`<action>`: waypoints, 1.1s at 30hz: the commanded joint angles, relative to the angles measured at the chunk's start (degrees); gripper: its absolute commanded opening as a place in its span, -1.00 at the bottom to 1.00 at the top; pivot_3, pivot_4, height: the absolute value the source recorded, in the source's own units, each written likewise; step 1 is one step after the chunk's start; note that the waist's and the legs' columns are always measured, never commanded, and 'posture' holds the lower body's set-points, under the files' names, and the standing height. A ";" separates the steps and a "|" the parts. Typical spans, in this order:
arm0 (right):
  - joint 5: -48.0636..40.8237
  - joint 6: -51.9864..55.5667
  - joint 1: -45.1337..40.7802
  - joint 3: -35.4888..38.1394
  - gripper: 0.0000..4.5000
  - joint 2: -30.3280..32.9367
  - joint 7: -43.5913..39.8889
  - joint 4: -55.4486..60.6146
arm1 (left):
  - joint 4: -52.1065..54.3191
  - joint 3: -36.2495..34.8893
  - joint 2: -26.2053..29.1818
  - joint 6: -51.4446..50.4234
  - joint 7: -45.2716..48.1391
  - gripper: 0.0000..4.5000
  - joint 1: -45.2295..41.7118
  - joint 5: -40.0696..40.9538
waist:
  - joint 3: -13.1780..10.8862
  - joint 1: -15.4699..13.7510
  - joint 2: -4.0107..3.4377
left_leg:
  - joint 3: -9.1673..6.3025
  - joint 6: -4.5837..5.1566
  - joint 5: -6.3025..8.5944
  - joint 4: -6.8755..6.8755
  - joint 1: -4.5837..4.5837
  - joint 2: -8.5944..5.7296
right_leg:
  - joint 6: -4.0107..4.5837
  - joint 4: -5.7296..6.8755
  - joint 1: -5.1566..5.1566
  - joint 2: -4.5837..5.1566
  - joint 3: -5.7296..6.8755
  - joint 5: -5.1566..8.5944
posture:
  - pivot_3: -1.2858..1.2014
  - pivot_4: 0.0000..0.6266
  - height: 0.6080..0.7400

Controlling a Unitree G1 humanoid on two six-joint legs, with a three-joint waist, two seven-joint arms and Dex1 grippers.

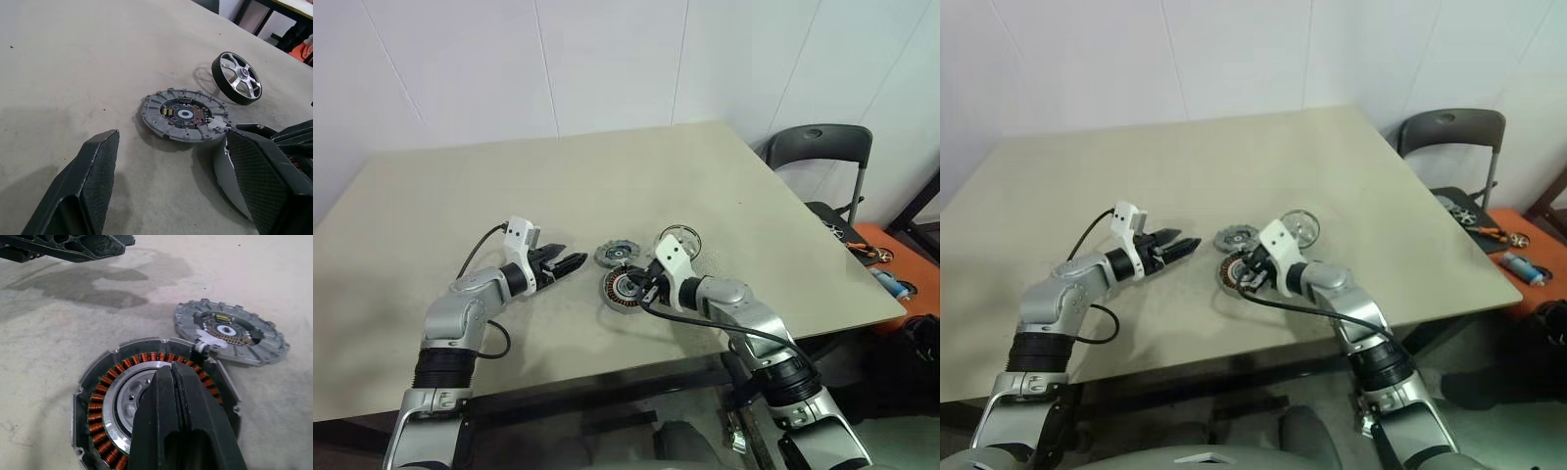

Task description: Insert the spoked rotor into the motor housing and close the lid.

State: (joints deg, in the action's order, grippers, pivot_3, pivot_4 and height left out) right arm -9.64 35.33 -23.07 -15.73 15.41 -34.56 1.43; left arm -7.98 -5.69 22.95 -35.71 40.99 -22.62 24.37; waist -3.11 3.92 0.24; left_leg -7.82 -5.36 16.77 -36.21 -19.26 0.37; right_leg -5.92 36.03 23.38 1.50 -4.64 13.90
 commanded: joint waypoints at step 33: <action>1.48 -7.00 -3.95 0.63 -0.99 -1.71 -6.37 -7.52 | -0.97 0.28 -0.03 3.56 1.40 0.64 1.20 -0.18 | 0.04 0.12 0.08 | 0.03 0.00 0.01 0.14 0.75 0.01 | 0.01 -0.02 -0.62 -0.01 -0.02 0.19 | 0.03 -1.00 1.00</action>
State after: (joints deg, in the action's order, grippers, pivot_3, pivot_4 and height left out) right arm -7.76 29.78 -26.66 -14.61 13.33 -39.64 -9.98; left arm -9.21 -5.26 22.51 -33.48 41.75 -20.33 24.26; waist -3.07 4.04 0.32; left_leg -7.79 -5.36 16.77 -36.07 -18.53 0.38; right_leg -5.91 36.01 22.77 1.49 -4.65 14.09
